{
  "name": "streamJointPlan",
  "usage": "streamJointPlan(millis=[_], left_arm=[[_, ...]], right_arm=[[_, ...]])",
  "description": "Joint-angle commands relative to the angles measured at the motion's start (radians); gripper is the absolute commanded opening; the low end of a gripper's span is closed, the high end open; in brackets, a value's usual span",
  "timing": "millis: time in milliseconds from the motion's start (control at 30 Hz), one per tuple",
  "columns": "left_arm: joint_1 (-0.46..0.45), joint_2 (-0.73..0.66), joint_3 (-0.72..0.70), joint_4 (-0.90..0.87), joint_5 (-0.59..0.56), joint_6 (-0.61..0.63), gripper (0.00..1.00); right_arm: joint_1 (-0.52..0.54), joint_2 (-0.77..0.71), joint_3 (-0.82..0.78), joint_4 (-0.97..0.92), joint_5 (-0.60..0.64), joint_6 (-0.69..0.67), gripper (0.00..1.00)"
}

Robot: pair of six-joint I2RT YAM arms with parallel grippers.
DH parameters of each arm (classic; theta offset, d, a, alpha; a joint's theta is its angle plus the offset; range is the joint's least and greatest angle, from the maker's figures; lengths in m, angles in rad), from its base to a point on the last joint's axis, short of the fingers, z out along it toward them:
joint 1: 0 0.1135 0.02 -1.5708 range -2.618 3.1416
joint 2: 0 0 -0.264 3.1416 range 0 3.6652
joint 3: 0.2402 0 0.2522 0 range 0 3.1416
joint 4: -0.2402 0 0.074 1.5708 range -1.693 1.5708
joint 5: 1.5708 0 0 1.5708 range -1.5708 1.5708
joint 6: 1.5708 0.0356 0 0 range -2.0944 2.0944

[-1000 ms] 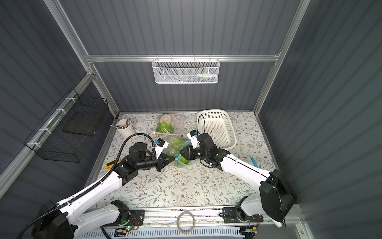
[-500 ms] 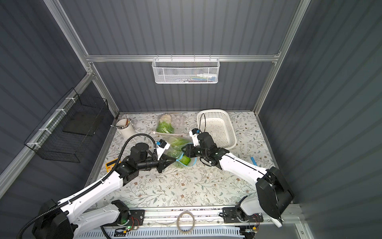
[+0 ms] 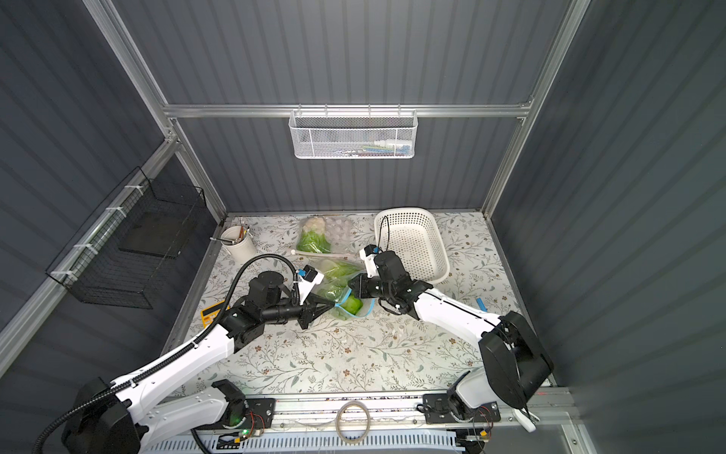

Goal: Open the zip-top bag and take out the chinese cabbages
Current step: Adjust the zipper food storage bag at the center of the board.

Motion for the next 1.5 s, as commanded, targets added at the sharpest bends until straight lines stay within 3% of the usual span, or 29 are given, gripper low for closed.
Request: streamJointPlan(millis=[0,300,433,567,733,900,1100,1467], left_arm=[[-0.005,0.02,0.037,-0.036,-0.001,0.02,0.06],[-0.005,0.041,0.082,-0.11,-0.016,0.041,0.52],[-0.005,0.047,0.109,-0.161,-0.036,0.061,0.64],[-0.005,0.036,0.139,-0.209,-0.105,0.083,0.68],[0.013,-0.002,0.162,-0.235,-0.312,0.074,0.68],[0.073,0.086,0.309,-0.367,-0.412,0.047,0.66],[0.177,0.305,0.513,-0.543,-0.437,-0.043,0.68],[0.28,0.513,0.498,-0.555,-0.495,-0.094,0.77]], right_arm=[[-0.005,-0.013,0.017,0.004,-0.002,-0.005,0.0],[-0.006,-0.03,0.003,-0.001,-0.002,-0.024,0.0],[-0.006,-0.048,-0.019,-0.002,0.003,-0.027,0.0],[-0.007,-0.07,-0.041,-0.006,-0.002,-0.03,0.0],[-0.006,-0.092,-0.055,-0.041,-0.076,-0.057,0.0],[-0.004,-0.102,-0.08,-0.058,-0.128,-0.06,0.0],[-0.004,-0.107,-0.134,-0.055,-0.152,-0.046,0.0],[-0.003,-0.107,-0.197,-0.039,-0.161,-0.041,0.0]])
